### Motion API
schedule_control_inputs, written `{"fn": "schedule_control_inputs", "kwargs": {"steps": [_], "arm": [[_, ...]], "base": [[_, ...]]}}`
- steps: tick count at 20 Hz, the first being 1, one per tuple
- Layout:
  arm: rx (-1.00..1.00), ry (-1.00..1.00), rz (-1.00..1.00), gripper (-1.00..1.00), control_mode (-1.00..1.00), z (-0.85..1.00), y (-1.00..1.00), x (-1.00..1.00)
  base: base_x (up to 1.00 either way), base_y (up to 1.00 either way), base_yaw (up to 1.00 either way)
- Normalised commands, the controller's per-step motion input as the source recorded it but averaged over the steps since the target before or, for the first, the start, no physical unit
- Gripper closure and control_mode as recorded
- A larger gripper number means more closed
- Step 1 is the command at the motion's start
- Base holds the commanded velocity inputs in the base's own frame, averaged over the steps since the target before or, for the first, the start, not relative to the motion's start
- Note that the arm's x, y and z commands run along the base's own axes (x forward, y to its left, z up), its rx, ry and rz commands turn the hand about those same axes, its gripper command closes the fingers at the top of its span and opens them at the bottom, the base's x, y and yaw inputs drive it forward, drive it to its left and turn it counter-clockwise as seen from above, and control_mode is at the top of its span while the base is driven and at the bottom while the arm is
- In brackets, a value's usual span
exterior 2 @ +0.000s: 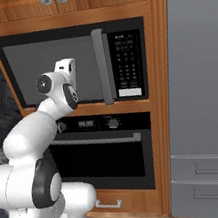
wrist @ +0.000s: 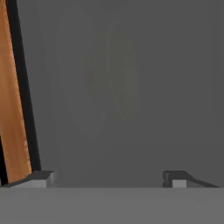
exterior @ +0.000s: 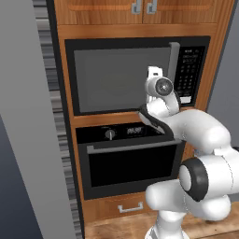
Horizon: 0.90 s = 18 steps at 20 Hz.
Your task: Pick the avocado from the sink and place it in the bowl. Then pick the bowl and place it in the microwave. Then close the microwave door and press the start button.
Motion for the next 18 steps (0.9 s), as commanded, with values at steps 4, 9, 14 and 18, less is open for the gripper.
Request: {"fn": "schedule_control_inputs", "kwargs": {"steps": [4, 9, 14, 18], "arm": [[0.02, 0.01, 0.05, -1.0, -1.0, 0.14, -0.4, -0.97], [0.0, 0.06, 0.08, -1.0, -1.0, 0.0, -0.41, -0.66], [0.02, 0.01, 0.09, -1.0, -1.0, 0.0, -0.78, -0.5], [0.03, 0.0, 0.12, -1.0, -1.0, 0.0, -0.76, -0.21]], "base": [[0.0, 0.0, 0.0], [0.0, 0.0, 0.0], [0.0, 0.0, 0.0], [0.0, 0.0, 0.0]]}}
